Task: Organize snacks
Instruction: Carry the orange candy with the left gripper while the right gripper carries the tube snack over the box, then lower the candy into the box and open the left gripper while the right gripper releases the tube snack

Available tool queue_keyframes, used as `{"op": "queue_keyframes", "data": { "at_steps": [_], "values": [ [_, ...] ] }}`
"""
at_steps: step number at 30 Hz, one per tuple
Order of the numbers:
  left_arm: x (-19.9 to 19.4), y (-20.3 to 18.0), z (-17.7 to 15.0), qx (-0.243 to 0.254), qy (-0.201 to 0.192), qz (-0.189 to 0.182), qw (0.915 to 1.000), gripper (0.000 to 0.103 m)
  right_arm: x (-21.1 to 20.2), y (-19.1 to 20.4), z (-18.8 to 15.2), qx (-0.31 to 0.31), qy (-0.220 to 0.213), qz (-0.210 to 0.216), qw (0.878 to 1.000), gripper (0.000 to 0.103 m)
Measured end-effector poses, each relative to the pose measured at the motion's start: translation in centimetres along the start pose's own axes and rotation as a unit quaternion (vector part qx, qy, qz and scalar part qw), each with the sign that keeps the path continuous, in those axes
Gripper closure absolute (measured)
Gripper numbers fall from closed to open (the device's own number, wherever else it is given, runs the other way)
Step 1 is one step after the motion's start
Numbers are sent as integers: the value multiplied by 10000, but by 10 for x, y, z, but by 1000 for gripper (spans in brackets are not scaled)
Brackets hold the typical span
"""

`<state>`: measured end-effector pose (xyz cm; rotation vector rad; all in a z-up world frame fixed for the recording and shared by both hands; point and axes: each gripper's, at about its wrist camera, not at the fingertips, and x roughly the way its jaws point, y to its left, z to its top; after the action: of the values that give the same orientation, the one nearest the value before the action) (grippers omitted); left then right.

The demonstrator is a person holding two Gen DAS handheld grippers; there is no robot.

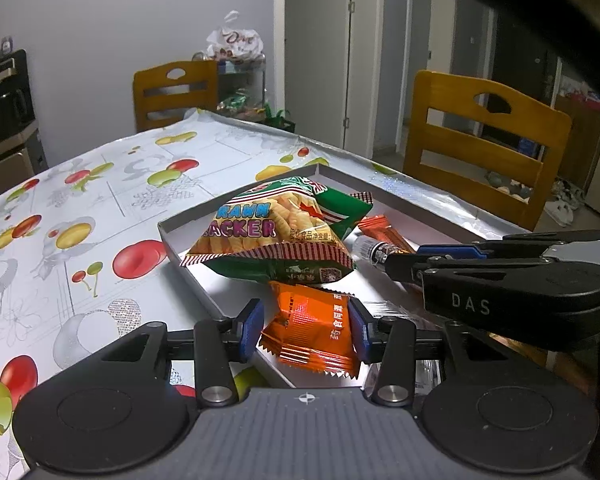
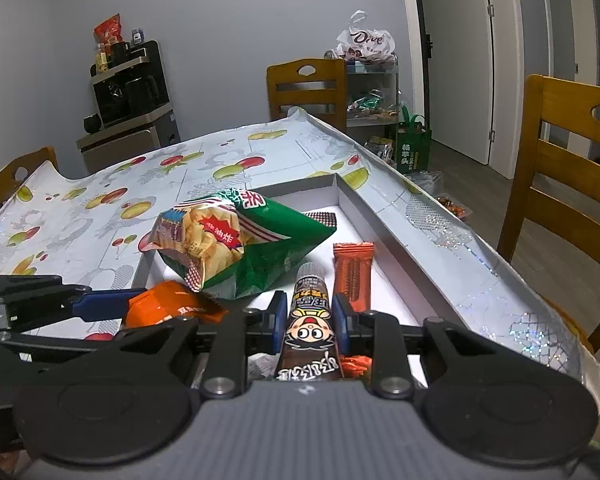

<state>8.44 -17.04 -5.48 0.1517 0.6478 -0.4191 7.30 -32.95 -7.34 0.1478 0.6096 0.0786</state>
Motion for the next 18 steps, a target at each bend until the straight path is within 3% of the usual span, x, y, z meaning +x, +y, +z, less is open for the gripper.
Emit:
{"op": "queue_keyframes", "data": {
  "at_steps": [13,16,18],
  "values": [
    [0,1,0,-34,27,-137,9999,52,1,-2,0,71,26,-56,10000,78],
    [-3,1,0,-24,15,-197,9998,42,0,-3,1,102,65,22,9999,76],
    [-5,0,0,-26,-10,-241,9997,30,-3,-4,3,115,25,24,9999,64]
  ]
}}
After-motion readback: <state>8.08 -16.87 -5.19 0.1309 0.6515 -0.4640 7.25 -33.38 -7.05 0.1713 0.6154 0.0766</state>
